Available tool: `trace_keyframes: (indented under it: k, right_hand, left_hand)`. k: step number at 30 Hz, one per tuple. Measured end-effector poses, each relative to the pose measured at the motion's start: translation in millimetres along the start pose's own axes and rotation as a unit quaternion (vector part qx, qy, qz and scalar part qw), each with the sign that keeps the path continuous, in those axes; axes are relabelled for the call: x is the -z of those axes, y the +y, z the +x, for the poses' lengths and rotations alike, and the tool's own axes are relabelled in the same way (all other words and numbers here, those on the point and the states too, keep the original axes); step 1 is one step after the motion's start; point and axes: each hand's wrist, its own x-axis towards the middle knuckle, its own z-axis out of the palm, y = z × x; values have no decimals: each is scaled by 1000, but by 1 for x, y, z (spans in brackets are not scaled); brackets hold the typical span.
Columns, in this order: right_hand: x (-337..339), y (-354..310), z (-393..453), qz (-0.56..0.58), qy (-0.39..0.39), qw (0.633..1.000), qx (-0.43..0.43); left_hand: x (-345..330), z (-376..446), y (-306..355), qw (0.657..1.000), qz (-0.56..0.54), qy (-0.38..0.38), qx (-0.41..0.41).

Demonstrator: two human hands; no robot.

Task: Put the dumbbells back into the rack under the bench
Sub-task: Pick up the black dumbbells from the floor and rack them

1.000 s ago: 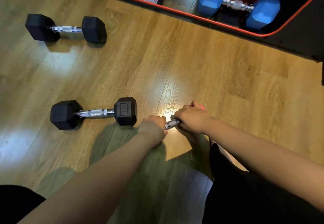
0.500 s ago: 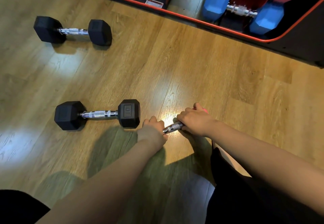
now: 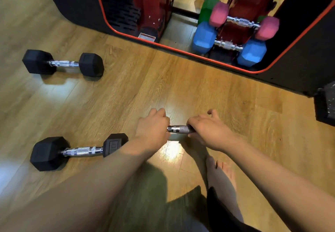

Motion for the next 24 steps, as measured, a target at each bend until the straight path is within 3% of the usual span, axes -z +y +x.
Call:
trace_keyframes:
  k: [6,15,20,24]
  right_hand:
    - [70,66,2,-1,95,994,-62]
    - [189,172,18,-108,258,937,-209]
    - [210,213,57,-188,350,888,-230]
    - [203,234,83,-220,374,869,-237]
  left_hand:
    - [80,82,26,981,127,108,-97]
    - [218,195,84,961,103,235,-105]
    - [241,248,85,945,62,307,-92]
    - [232,277,83,940,70,326,-72]
